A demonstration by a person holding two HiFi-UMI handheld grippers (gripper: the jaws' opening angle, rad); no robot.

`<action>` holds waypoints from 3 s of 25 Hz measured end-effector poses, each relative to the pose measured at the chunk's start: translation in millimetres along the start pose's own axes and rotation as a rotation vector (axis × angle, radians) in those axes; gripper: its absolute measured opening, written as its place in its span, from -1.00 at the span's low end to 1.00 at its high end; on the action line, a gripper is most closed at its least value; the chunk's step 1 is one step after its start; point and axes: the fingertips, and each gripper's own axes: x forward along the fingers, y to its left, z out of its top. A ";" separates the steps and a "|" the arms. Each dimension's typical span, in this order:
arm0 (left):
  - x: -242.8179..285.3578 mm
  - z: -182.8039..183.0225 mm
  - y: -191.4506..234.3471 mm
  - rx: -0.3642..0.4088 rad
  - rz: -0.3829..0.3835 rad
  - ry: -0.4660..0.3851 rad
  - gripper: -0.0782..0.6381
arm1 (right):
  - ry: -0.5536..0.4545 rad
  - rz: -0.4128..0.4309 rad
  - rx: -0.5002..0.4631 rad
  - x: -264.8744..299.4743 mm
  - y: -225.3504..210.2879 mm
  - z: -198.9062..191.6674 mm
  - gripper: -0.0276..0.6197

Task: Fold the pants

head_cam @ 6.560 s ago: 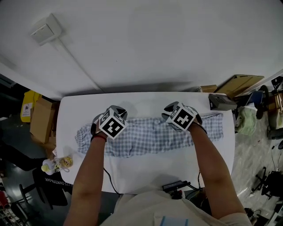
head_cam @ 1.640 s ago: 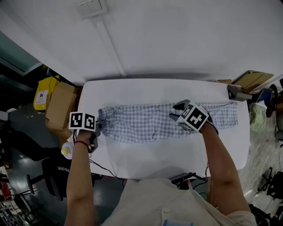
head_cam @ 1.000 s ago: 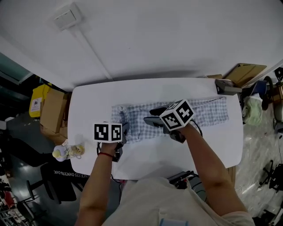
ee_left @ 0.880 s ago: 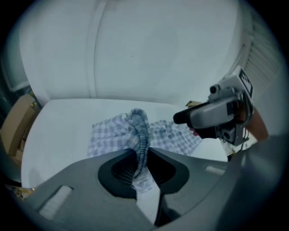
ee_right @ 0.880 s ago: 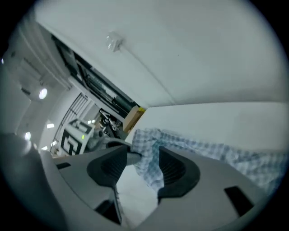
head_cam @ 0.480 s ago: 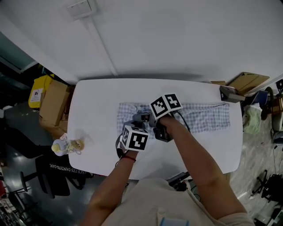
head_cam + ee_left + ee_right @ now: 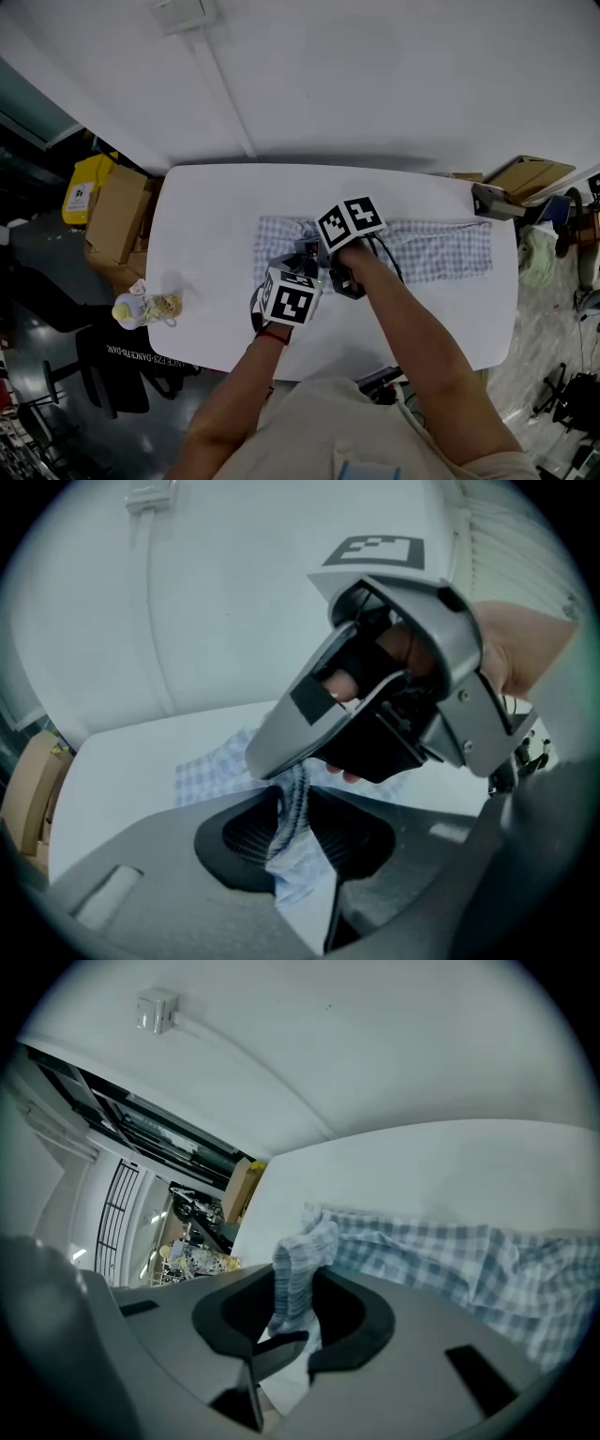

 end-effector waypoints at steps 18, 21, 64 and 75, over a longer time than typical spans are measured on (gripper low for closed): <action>-23.1 13.0 -15.6 -0.393 -0.384 0.011 -0.28 | -0.001 -0.066 -0.086 -88.0 -54.4 -9.1 -0.60; -11.3 27.8 -34.2 -0.355 -0.412 -0.001 -0.28 | -0.017 -0.136 -0.107 -115.9 -73.4 -12.9 -0.60; 95.5 98.7 -262.6 -0.042 -0.502 0.177 -0.47 | 0.123 -0.506 -0.019 -366.6 -345.2 -112.8 -0.61; 96.8 100.9 -260.1 -0.057 -0.498 0.169 -0.45 | 0.053 -0.718 -0.105 -395.6 -375.4 -103.0 -0.44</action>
